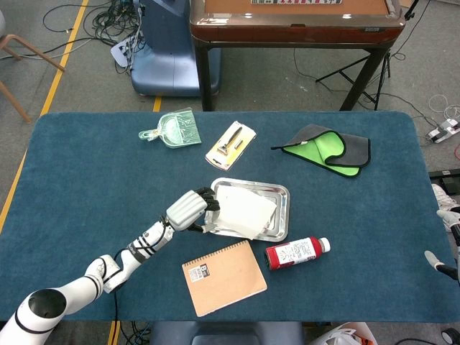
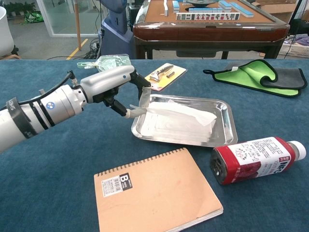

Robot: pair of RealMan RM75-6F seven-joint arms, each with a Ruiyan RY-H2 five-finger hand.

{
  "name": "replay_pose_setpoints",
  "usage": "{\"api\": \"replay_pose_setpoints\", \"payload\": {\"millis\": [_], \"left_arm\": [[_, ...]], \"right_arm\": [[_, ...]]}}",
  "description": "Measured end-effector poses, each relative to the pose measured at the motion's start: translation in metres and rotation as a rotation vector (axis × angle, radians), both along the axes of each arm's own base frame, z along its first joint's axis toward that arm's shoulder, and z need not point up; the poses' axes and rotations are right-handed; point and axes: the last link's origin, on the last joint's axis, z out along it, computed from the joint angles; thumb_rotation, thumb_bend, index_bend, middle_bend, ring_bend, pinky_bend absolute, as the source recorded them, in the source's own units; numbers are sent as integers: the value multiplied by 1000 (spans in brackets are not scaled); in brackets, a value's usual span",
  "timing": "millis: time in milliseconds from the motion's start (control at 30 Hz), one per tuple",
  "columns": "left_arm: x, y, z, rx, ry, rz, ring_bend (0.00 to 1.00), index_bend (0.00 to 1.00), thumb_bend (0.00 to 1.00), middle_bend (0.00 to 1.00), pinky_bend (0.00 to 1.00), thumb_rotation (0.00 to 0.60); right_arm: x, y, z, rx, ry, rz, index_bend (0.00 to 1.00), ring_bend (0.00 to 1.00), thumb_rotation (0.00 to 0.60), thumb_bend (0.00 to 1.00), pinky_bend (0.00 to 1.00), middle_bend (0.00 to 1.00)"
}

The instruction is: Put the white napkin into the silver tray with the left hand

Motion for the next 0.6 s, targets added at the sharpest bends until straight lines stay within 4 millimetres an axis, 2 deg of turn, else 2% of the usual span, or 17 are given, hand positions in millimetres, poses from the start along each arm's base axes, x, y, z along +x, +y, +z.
{"api": "replay_pose_setpoints", "payload": {"millis": [300,600], "left_arm": [[-12,6,4,42,112,-74,427,542,344,552,237,600],[-14,13,13,176,252,-213,409,516,340,535,237,600]], "right_arm": [[1,0,0,-1,0,1,243,194,600,79,189,263],[1,1,0,-5,1,2,242,194,600,79,189,263]]}}
